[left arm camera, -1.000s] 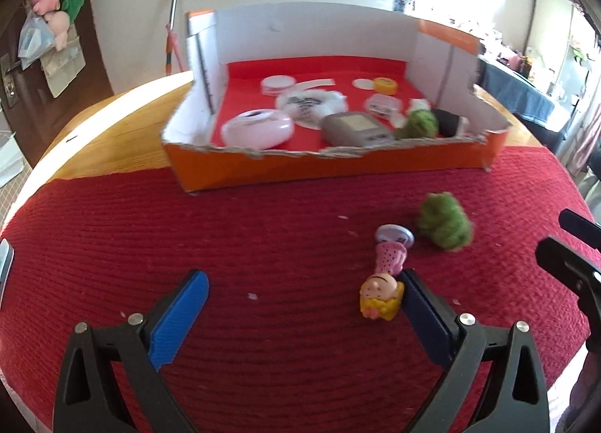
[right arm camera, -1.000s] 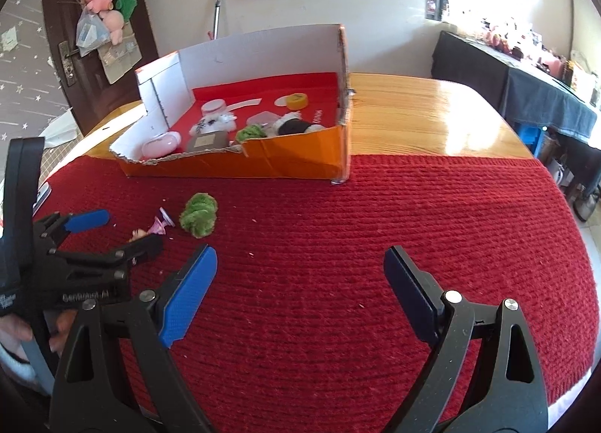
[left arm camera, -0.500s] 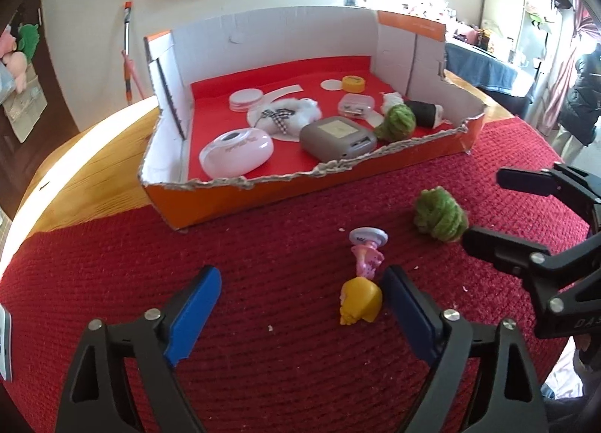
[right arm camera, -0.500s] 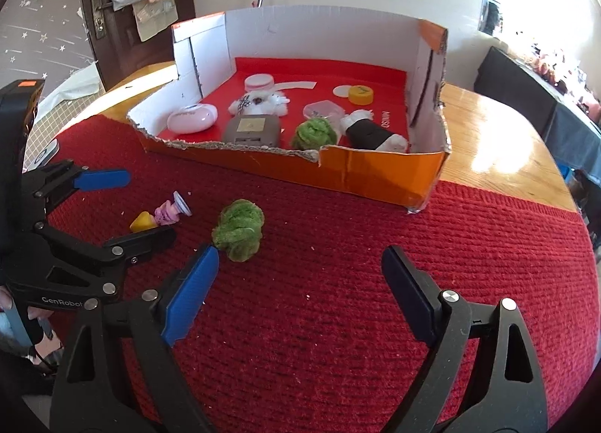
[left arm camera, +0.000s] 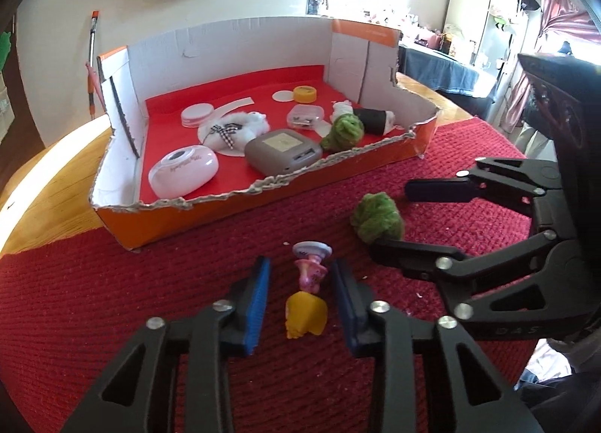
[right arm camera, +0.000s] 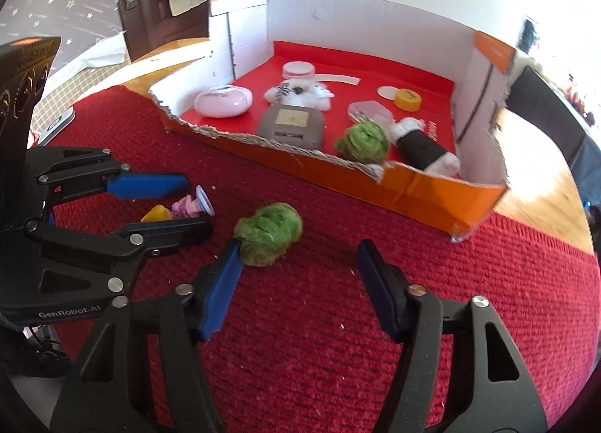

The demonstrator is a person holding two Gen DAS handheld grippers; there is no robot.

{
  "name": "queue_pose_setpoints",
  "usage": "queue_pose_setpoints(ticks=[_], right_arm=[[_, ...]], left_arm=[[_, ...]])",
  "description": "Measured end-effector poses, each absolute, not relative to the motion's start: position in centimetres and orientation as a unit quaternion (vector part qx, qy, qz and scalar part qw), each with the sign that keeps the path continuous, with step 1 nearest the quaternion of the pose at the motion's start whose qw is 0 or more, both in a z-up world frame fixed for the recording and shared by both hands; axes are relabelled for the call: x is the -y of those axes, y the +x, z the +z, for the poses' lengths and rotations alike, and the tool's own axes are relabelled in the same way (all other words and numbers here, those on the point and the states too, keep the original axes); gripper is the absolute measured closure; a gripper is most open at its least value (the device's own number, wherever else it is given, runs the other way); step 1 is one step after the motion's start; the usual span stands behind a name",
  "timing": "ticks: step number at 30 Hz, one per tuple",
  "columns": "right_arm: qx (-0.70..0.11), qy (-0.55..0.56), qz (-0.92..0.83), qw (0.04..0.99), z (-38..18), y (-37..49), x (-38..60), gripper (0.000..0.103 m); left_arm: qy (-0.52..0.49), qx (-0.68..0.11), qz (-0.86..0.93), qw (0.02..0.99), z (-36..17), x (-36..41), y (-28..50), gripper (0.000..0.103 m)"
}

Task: Organize objects
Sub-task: 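Grasp the pink-and-yellow doll figurine with the left tool while the right tool grasps the green yarn ball, then lift and carry the doll figurine and green yarn ball into the orange box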

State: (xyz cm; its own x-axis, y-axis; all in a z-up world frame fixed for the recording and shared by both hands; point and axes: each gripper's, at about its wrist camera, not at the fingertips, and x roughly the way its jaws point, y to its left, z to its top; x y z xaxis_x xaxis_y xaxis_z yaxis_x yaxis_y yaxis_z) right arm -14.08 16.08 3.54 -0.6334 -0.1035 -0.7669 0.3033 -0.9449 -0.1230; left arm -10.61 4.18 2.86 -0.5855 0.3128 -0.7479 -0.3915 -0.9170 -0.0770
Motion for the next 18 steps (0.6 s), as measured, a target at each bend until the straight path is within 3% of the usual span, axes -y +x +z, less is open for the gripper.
queue_pose_setpoints(ticks=[1,3,4,18], right_arm=[[-0.125,0.413,-0.894,0.118,3.5,-14.3,-15.8,0.054],[-0.130,0.410,-0.894,0.127,3.4,-14.4,-15.5,0.071],[-0.129,0.410,-0.893,0.134,3.4,-14.4,-15.4,0.074],[-0.099,0.373,-0.909,0.156,6.6,-11.8,-15.6,0.075]], left_arm=[[-0.411,-0.042,0.888,0.201,2.9,-4.1,-10.7,0.083],[-0.414,-0.030,0.887,0.204,2.9,-3.8,-10.7,0.083],[-0.415,-0.025,0.886,0.206,2.9,-3.6,-10.7,0.083],[-0.368,0.000,0.905,0.215,7.5,-1.8,-8.6,0.084]])
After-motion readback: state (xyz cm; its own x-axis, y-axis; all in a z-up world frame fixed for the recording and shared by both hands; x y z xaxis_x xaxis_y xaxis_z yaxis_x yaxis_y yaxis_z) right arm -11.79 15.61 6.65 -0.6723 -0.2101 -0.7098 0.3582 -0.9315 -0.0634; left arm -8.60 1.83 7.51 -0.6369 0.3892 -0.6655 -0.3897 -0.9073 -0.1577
